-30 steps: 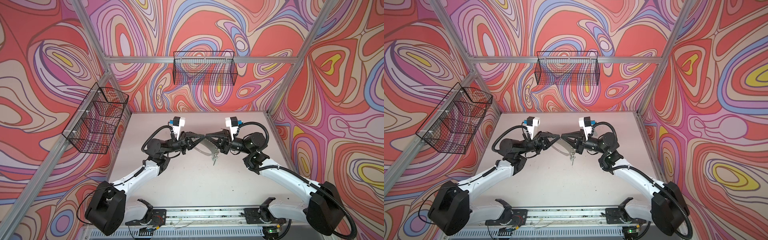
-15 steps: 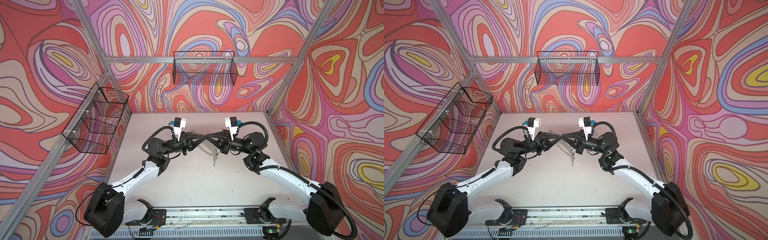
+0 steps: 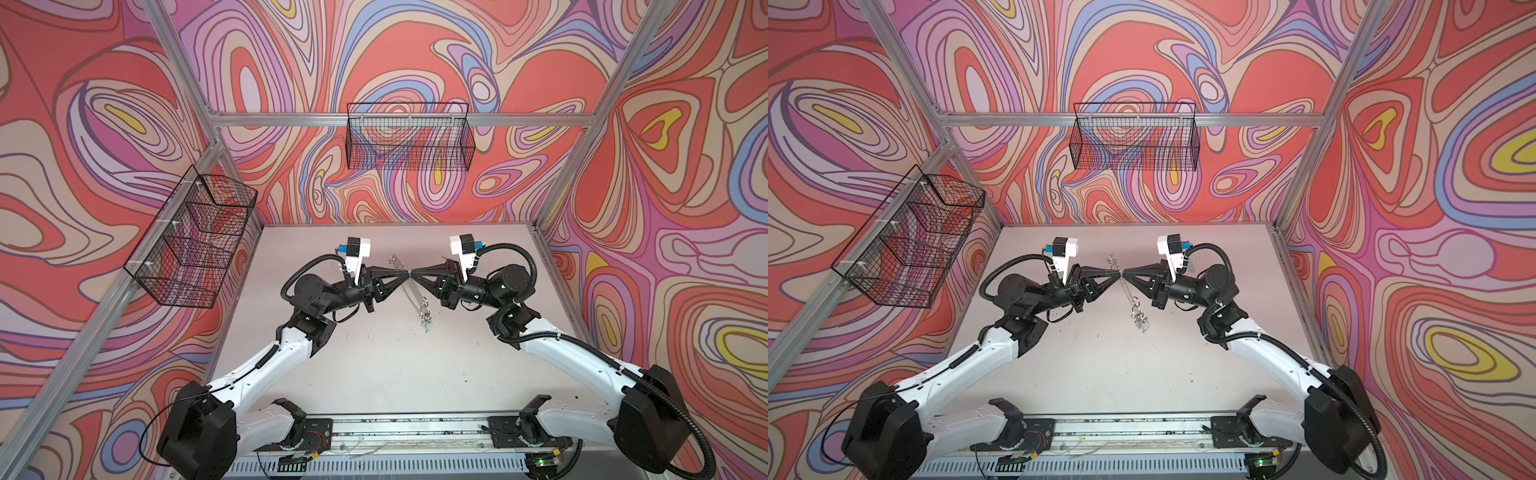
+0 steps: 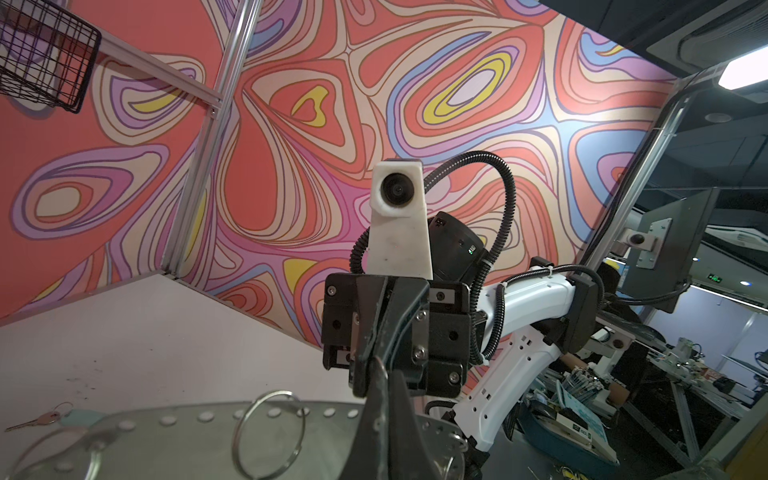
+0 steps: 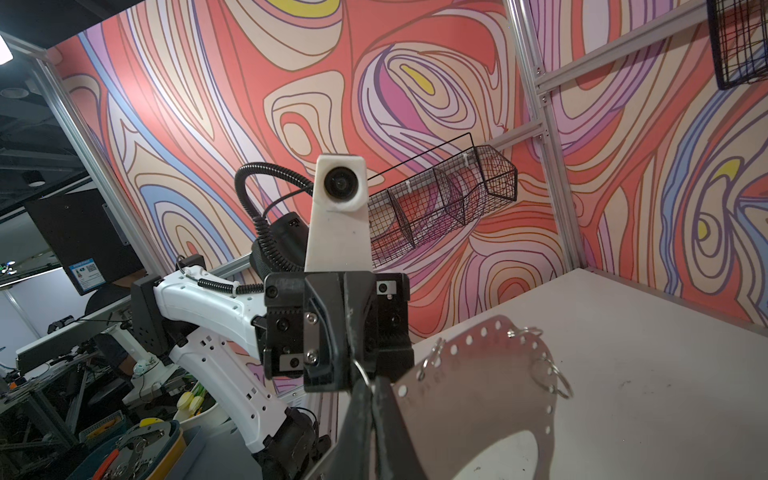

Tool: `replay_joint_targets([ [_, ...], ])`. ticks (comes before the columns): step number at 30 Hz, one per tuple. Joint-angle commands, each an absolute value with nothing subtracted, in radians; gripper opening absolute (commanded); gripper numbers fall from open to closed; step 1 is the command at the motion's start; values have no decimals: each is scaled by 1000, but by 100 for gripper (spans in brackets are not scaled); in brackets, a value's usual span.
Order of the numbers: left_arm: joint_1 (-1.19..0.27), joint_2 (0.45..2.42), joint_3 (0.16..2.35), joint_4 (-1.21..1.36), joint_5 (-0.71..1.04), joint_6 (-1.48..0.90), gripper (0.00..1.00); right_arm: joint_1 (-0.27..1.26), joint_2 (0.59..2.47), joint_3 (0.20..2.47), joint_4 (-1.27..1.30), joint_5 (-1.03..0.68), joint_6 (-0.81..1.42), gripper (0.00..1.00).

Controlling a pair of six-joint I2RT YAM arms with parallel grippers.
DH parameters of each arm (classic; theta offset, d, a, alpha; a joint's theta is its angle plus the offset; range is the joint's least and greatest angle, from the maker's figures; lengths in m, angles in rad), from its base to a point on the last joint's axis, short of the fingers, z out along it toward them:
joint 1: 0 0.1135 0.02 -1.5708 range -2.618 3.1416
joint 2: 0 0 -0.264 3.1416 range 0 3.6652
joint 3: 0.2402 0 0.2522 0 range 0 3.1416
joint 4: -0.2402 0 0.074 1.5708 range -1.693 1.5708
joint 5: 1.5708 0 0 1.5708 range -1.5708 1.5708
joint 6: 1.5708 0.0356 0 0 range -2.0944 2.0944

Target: Put the keys on the keyring

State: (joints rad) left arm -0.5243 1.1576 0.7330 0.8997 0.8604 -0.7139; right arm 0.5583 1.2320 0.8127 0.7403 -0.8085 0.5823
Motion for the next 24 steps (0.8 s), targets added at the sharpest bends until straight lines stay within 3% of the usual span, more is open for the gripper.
replay_joint_targets([
  [1,-541,1112,743,805,863,-609,0,551,1211,801,758,-769,591,0],
  [2,-541,1110,742,810,864,-614,0,551,1208,797,757,-762,593,0],
  [7,-542,1099,727,836,846,-612,0,549,1158,764,722,-692,581,33],
  [11,-541,1088,726,836,844,-609,0,538,1080,713,691,-609,559,44],
  [17,-541,1092,732,849,842,-620,0,537,1085,720,666,-640,555,44],
  [24,-543,1110,753,834,853,-641,0,543,1121,757,650,-694,540,37],
])
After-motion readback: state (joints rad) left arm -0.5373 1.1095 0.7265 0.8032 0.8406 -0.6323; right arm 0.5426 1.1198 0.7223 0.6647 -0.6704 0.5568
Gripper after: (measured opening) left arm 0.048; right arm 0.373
